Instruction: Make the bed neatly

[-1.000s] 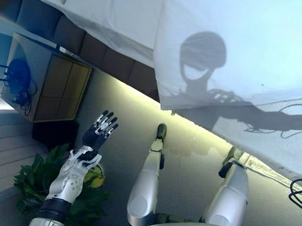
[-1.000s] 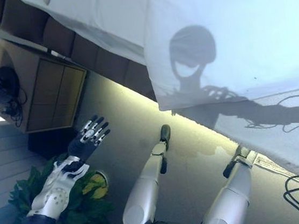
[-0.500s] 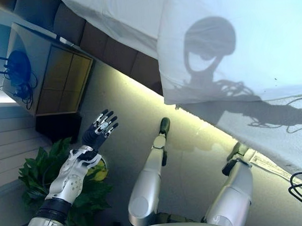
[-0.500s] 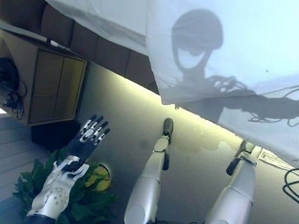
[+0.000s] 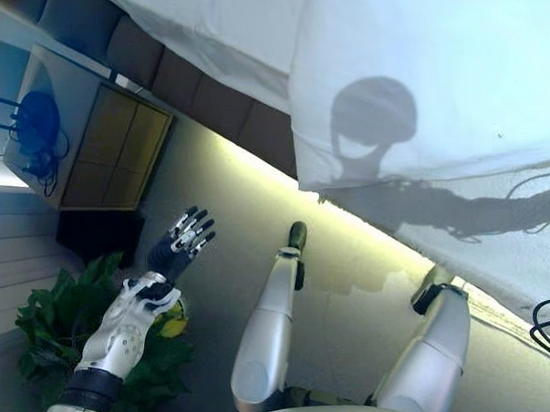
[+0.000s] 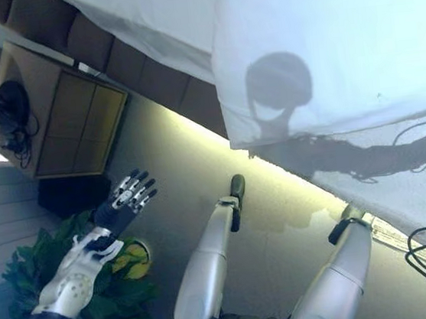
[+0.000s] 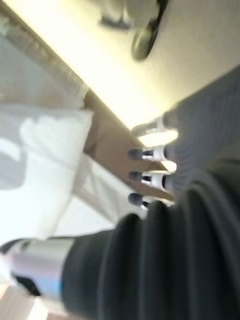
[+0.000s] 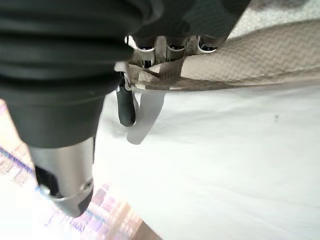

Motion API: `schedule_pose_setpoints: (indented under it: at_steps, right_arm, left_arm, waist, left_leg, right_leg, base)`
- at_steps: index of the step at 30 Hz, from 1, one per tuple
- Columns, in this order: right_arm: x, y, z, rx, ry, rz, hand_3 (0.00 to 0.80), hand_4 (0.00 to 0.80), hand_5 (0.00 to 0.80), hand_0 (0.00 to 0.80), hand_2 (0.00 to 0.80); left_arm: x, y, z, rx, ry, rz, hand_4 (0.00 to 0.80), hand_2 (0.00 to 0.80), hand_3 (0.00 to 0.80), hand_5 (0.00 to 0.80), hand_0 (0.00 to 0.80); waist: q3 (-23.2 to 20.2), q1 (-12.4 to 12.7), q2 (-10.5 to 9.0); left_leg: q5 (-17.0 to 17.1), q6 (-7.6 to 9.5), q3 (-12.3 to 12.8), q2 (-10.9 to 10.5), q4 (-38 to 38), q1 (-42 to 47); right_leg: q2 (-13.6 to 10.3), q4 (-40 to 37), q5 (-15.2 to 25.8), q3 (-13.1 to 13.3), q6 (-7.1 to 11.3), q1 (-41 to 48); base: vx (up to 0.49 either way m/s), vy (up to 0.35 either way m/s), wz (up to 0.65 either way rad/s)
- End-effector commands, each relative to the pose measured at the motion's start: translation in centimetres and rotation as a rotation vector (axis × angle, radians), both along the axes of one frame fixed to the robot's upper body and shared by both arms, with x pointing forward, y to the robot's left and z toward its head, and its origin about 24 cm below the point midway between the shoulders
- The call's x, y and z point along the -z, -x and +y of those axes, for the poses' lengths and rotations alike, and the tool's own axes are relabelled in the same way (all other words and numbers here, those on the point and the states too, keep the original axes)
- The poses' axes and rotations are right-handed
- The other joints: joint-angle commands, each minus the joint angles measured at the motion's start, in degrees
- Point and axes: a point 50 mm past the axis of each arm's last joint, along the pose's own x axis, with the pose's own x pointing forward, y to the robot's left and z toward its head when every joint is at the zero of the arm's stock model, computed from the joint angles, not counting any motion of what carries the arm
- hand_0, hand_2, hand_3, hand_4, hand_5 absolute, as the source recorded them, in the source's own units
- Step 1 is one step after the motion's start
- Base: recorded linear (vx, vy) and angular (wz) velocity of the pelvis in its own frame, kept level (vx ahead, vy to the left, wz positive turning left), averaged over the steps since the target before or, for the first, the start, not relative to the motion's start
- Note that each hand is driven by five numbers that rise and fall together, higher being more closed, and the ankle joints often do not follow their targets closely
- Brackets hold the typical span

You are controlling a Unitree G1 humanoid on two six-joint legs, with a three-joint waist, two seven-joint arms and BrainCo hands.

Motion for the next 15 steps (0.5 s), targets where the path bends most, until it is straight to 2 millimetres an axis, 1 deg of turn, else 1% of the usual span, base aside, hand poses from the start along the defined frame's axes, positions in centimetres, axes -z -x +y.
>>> schedule_pose_setpoints:
  at_steps: [1,2,3,5,9,11,12,13,14,15]
  right_arm:
    - [-6.3,-2.1,2.2,-0.087,0.174,-0.115,0.524,0.524,0.524,0.524,0.524]
    - [-6.6,-2.2,2.2,-0.084,0.176,-0.105,0.671,0.671,0.671,0.671,0.671]
    - [-7.1,-2.3,2.2,-0.074,0.173,-0.089,0.8,0.8,0.8,0.8,0.8]
    - [-7.4,-2.1,1.9,-0.056,0.158,-0.068,0.8,0.8,0.8,0.8,0.8]
    - [-6.9,-1.6,1.0,-0.026,0.121,-0.038,0.8,0.8,0.8,0.8,0.8]
    - [-6.4,-1.5,0.9,-0.037,0.13,-0.024,0.8,0.8,0.8,0.8,0.8]
    - [-5.9,-1.5,1.0,-0.051,0.142,-0.002,0.8,0.8,0.8,0.8,0.8]
    - [-5.6,-1.6,1.1,-0.058,0.149,0.009,0.8,0.8,0.8,0.8,0.8]
    - [-5.1,-1.9,1.4,-0.079,0.17,0.029,0.8,0.8,0.8,0.8,0.8]
    - [-4.5,-2.0,1.6,-0.09,0.18,0.047,0.8,0.8,0.8,0.8,0.8]
  left_arm:
    - [-0.4,0.1,0.4,-0.049,0.02,-0.06,0.0,0.0,0.0,0.0,0.0]
    - [-0.4,0.1,0.3,-0.05,0.024,-0.058,0.0,0.0,0.0,0.0,0.0]
    - [-0.3,0.2,0.3,-0.049,0.03,-0.056,0.0,0.0,0.0,0.0,0.0]
    - [-0.1,0.3,0.1,-0.045,0.041,-0.055,0.0,0.0,0.0,0.0,0.0]
    - [0.0,0.4,-0.5,-0.031,0.051,-0.053,0.0,0.0,0.0,0.0,0.0]
    - [0.1,0.4,-0.5,-0.034,0.055,-0.055,0.0,0.0,0.0,0.0,0.0]
    - [0.0,0.4,-0.5,-0.04,0.058,-0.056,0.0,0.0,0.0,0.0,0.0]
    - [0.0,0.4,-0.5,-0.044,0.059,-0.056,0.0,0.0,0.0,0.0,0.0]
    - [-0.1,0.3,-0.5,-0.052,0.06,-0.059,0.0,0.0,0.0,0.0,0.0]
    - [-0.2,0.3,-0.5,-0.058,0.059,-0.06,0.0,0.0,0.0,0.0,0.0]
  waist:
    - [0.6,1.8,1.38]
    - [0.5,1.8,1.51]
    - [0.2,1.8,1.69]
    - [-0.1,1.8,2.03]
    - [-0.3,1.7,2.49]
    - [-0.2,1.5,2.54]
    - [0.1,1.3,2.48]
    - [-0.3,1.3,2.38]
    - [-0.4,1.2,2.24]
    - [-0.1,1.1,2.13]
  left_leg:
    - [0.3,0.14,-0.8,3.0,-0.6,1.5]
    - [0.2,0.15,-0.7,2.9,-0.4,1.2]
    - [0.2,0.15,-0.5,2.7,-0.2,1.1]
    - [0.2,0.18,-0.2,2.5,-0.1,0.8]
    - [0.3,0.23,0.0,2.3,-0.1,0.6]
    - [0.3,0.22,0.2,2.3,0.0,0.7]
    - [1.8,0.19,0.2,2.1,-0.3,0.2]
    - [0.3,0.14,0.2,2.2,0.0,0.8]
    - [0.5,0.17,0.3,2.2,-0.3,1.0]
    - [1.7,0.19,0.3,2.1,-0.5,0.7]
  right_leg:
    - [-1.1,-1.0,5.6,6.5,3.16,-2.3]
    - [-1.1,-0.6,5.4,6.8,3.12,-2.8]
    - [-1.0,-0.3,5.2,7.0,2.94,-3.2]
    - [-1.0,0.1,5.1,7.4,2.73,-3.9]
    - [-1.1,-0.1,5.5,7.8,2.63,-4.5]
    - [-1.1,-0.3,5.8,7.8,2.59,-4.6]
    - [-1.2,-1.4,7.8,7.6,1.95,-5.0]
    - [-1.0,-1.0,6.4,7.8,2.62,-4.4]
    - [-0.9,-1.6,7.0,7.8,2.62,-4.3]
    - [-1.0,-2.5,8.6,7.5,2.02,-4.5]
  base:
    - [0.022,0.107,-0.03]
    - [0.028,0.109,-0.04]
    - [0.029,0.107,-0.04]
    - [0.022,0.089,-0.01]
    - [0.009,0.043,0.06]
    - [-0.049,0.031,0.06]
    - [0.0,0.0,0.0]
    - [-0.009,0.016,-0.05]
    - [0.001,0.008,-0.08]
    - [-0.092,0.027,-0.06]
